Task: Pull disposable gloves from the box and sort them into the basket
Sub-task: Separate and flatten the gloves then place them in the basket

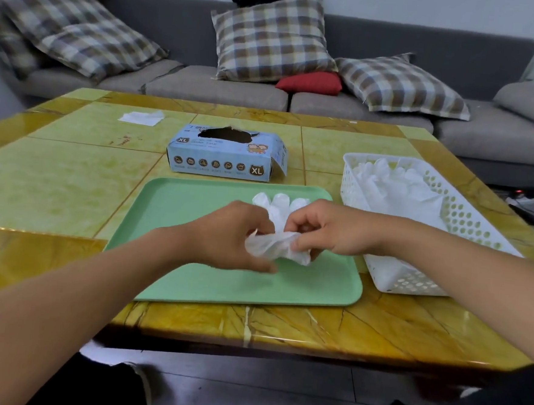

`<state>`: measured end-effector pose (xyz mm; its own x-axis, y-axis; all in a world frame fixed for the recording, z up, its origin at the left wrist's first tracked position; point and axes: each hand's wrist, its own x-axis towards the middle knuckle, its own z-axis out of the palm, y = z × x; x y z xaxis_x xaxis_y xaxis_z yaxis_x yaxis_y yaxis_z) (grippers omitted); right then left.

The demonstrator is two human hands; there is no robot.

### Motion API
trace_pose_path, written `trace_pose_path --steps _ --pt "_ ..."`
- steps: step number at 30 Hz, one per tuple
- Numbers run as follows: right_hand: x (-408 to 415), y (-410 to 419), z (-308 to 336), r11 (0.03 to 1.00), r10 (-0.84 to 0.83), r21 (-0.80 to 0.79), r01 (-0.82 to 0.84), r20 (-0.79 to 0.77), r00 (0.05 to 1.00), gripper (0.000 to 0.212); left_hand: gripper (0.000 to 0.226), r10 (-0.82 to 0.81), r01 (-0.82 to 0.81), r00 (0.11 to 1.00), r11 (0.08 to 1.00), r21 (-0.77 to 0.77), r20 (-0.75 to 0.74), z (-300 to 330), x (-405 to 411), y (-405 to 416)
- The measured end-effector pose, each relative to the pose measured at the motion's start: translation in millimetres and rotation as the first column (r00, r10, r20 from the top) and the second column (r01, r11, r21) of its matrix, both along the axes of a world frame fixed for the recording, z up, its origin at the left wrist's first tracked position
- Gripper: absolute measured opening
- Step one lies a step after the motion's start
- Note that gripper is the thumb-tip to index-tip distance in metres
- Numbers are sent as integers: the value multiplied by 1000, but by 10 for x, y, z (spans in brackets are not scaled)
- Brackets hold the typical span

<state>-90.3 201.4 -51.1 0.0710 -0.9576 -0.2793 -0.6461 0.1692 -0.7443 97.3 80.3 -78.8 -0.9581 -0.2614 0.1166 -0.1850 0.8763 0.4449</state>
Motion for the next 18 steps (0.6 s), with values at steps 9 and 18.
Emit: trace_pose_path --steps 9,18 --pt "-22 -22 292 959 -229 65 277 752 618 46 37 426 20 869 480 877 -253 360 -27 2" --pt "190 -153 316 838 -358 -66 541 681 639 29 26 516 43 810 421 906 -278 533 -109 12"
